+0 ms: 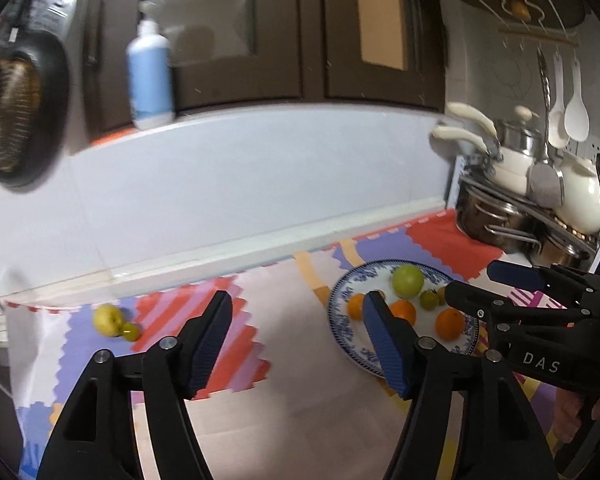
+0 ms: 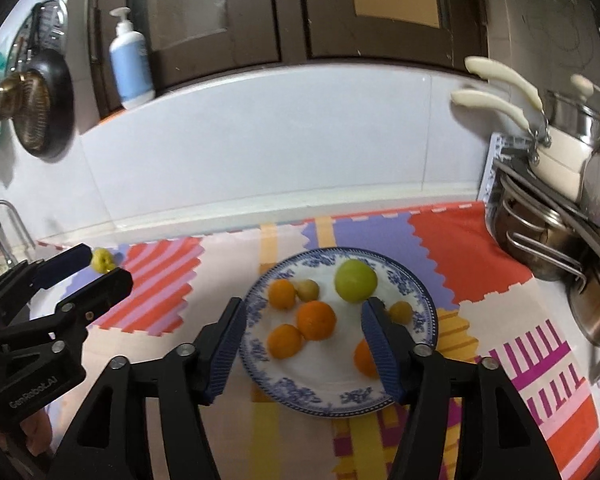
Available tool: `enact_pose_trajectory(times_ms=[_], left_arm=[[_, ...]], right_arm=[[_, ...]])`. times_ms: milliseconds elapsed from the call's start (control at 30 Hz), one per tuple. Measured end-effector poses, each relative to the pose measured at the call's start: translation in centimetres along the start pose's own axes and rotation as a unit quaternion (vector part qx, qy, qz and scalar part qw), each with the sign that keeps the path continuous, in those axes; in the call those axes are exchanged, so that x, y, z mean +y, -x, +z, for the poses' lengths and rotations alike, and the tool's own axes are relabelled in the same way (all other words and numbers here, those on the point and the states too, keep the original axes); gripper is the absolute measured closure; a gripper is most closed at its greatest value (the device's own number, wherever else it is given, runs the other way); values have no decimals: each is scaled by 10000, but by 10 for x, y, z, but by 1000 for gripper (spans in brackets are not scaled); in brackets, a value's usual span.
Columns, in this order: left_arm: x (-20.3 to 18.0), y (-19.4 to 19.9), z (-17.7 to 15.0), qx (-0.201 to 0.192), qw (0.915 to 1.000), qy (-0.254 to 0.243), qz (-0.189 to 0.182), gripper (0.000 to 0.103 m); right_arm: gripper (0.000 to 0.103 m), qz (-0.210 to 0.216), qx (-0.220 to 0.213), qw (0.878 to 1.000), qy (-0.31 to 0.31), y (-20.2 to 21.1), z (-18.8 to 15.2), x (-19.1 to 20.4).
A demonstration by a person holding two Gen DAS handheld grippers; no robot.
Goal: Organize fruits
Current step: 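Lift both tools off the plate and move toward the yellow apple, then grasp the yellow apple with the left tool while the right tool grasps the small green fruit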
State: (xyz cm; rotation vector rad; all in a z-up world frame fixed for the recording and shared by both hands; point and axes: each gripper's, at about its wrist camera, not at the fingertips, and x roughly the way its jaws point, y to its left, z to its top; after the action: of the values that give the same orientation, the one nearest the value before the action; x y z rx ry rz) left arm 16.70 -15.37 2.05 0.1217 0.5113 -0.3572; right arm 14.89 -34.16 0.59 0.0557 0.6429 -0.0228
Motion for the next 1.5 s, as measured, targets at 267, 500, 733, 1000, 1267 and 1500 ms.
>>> enact_pose_trajectory(times_ms=[267, 500, 733, 1000, 1267, 1500], left_arm=[[32, 43, -4, -273, 9985, 239, 417, 26], [67, 73, -15, -404, 9957, 382, 742, 16], [104, 98, -27, -563, 9927, 384, 994, 11], [147, 114, -36, -685, 9902, 325, 1169, 9], [187, 111, -43, -650, 9898, 122, 1259, 10], [219, 93, -47, -522, 9921, -67, 1136, 10]], right_arm=[[34, 141, -303, 9992, 197, 22, 2, 38], [34, 265, -510, 9975, 401, 37, 4, 78], [31, 411, -618, 9959, 522, 43, 2, 118], [31, 521, -674, 9944, 631, 41, -1, 167], [31, 639, -596, 9934, 738, 25, -1, 211], [31, 747, -464, 9913, 982, -4, 6, 249]])
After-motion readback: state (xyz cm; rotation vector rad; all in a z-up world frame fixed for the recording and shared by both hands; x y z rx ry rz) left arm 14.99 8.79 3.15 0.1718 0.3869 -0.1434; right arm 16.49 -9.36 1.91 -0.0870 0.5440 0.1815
